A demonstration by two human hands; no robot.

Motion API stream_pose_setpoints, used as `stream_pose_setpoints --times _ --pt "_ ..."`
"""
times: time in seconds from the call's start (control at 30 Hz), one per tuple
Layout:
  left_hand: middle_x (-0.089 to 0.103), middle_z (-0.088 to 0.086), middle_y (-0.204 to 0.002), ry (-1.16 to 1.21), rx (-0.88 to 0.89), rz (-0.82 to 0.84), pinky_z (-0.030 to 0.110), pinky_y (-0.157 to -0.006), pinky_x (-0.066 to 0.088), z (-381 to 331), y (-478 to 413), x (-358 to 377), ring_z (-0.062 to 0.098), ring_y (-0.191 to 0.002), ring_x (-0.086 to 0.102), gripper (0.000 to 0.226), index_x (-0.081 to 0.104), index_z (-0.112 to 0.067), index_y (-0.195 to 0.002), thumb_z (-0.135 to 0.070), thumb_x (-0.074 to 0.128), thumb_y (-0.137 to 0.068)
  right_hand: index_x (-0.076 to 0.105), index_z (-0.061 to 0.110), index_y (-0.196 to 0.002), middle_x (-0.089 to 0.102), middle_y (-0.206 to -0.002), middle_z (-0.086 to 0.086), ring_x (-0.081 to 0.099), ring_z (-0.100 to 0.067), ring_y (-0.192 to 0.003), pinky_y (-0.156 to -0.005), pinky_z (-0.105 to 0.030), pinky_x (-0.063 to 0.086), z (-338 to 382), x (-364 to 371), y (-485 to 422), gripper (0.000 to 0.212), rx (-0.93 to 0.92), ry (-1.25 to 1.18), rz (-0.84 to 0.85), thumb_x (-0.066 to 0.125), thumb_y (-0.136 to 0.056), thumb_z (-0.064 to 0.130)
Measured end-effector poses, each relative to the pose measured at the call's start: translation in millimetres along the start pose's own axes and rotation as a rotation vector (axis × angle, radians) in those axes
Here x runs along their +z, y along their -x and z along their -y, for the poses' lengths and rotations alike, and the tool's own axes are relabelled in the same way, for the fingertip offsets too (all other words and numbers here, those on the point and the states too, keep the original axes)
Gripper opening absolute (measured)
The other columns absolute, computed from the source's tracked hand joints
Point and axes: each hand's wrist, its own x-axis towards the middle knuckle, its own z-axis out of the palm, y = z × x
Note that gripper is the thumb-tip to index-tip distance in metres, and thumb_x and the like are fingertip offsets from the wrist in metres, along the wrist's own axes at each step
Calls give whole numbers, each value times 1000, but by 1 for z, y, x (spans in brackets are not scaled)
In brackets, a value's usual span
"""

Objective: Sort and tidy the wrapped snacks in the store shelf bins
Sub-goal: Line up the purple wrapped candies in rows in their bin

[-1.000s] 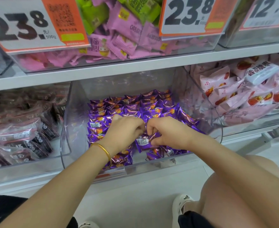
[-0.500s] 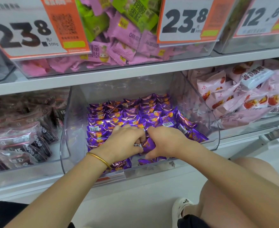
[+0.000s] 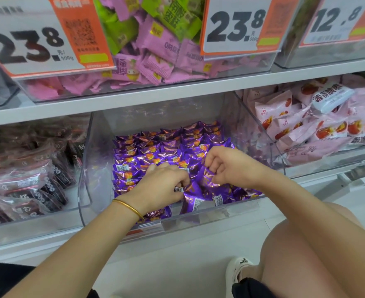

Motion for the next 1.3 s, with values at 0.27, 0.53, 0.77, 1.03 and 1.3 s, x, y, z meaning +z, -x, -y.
stream_pose_setpoints --times 0.27,0.53,0.77,1.03,1.3 --pt "56 -2 -102 -265 37 -25 35 -88 27 -15 -9 3 21 -104 45 21 61 -19 -102 -20 56 -82 63 10 -99 58 -87 -6 52 -6 -65 -64 -10 48 9 -11 9 30 -27 -233 -29 63 -78 -12" --pt "49 -8 -95 -236 -14 -51 34 -88 26 -7 -5 2 18 -103 42 8 55 -25 -89 -28 57 -83 70 9 -102 65 -87 -3 54 5 -60 -59 -3 43 9 -8 10 31 -82 -64 55 66 -78 -9" --pt "50 -8 -82 -151 -72 -47 32 -83 23 -8 -5 1 18 -95 45 9 48 -24 -78 -21 57 -81 69 13 -110 45 -72 18 45 1 -63 -63 -5 36 26 2 5 32 -219 324 77 61 -83 0" --pt "49 -12 -79 -32 -129 -43 34 -90 28 -2 1 -3 16 -99 46 8 57 -26 -80 -21 57 -86 64 14 -98 59 -85 0 53 0 -64 -62 -6 45 25 3 7 28 -139 73 108 67 -78 -5" --pt "54 -14 -73 401 -176 -8 23 -71 46 -6 7 -17 3 -70 53 17 66 -21 -97 -18 65 -80 55 11 -84 60 -79 -1 56 -4 -61 -60 -10 49 20 21 0 27 -142 -34 40 74 -72 -4"
